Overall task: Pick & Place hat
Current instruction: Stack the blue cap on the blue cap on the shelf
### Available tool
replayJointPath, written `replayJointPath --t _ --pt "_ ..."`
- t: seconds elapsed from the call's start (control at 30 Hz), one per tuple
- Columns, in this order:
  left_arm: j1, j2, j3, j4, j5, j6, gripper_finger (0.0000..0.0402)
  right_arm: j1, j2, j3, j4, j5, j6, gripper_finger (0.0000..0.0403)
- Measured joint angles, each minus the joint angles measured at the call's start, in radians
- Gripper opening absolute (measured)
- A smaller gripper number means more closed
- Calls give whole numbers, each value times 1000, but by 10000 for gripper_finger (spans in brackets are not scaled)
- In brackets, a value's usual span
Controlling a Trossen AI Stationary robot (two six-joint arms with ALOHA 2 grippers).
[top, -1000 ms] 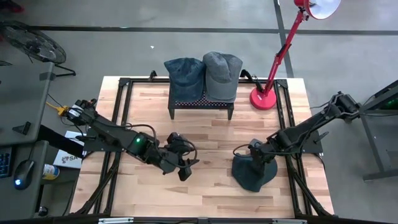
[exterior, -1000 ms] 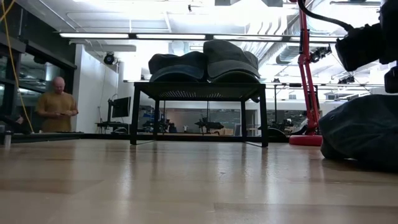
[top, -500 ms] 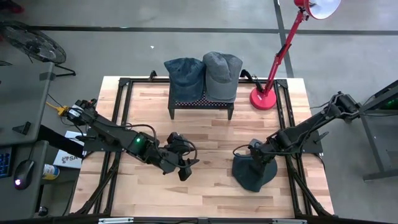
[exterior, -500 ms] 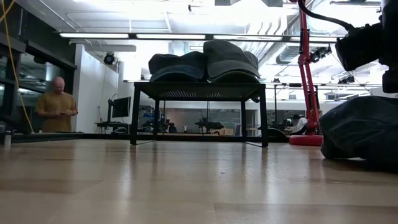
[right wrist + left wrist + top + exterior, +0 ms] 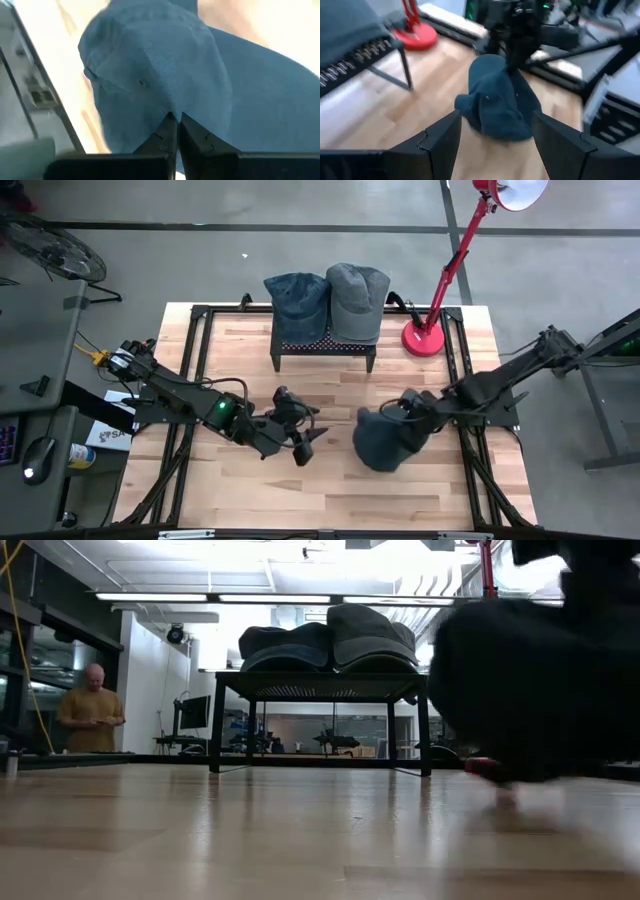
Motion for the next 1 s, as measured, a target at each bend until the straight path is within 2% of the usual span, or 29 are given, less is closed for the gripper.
replayJointPath --t 0.23,0.37,0.53,0.63,0.73,1.0 --pt "0 0 1 148 -227 148 236 0 -2 251 -128 266 -140 1" --pt "0 0 1 299 -345 257 236 -7 -2 376 -133 432 -265 0" --pt "12 0 1 514 -435 465 236 -46 -2 508 -131 591 -435 0" --pt "44 0 1 609 -451 562 236 -76 -3 574 -82 654 -554 0" --pt "93 0 1 689 -435 629 236 -115 -3 627 18 668 -705 0" --pt "213 0 2 779 -327 640 236 -243 -3 709 238 650 -1032 0"
